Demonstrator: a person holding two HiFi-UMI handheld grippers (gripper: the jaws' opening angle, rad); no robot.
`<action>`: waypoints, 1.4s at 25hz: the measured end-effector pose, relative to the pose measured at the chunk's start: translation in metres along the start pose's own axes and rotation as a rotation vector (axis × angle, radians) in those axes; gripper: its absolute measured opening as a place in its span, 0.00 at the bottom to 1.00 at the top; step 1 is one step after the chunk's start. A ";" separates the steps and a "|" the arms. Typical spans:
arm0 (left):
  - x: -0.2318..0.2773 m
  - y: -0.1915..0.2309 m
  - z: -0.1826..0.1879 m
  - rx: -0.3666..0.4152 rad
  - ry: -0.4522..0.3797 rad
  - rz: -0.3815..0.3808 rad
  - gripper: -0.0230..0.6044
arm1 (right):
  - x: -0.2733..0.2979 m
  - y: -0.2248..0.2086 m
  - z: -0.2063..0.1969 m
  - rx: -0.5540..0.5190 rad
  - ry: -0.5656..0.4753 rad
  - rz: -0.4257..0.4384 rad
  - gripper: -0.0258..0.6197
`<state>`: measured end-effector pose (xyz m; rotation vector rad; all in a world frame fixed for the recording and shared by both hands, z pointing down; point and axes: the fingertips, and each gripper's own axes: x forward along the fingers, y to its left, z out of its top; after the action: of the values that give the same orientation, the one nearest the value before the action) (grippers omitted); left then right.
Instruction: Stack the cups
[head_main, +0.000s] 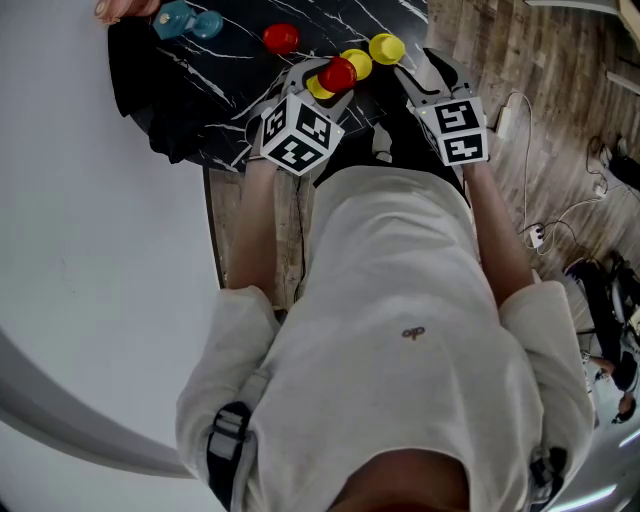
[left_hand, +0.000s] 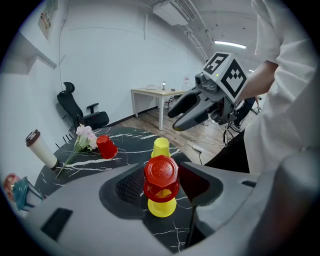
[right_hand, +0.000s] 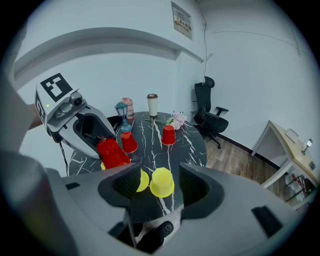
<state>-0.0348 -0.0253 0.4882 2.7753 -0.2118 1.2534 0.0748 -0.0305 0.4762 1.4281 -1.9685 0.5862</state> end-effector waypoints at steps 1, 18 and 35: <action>0.000 0.000 0.000 0.003 -0.001 0.001 0.37 | 0.000 0.000 0.000 0.000 0.000 0.000 0.42; -0.015 -0.004 0.013 -0.043 -0.128 -0.025 0.45 | -0.001 -0.002 0.005 -0.007 -0.012 -0.004 0.42; -0.057 0.026 0.032 -0.371 -0.399 0.048 0.45 | 0.052 -0.026 0.070 -0.196 -0.035 0.082 0.42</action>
<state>-0.0524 -0.0502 0.4253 2.6634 -0.4846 0.5762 0.0725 -0.1212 0.4636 1.2508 -2.0576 0.3934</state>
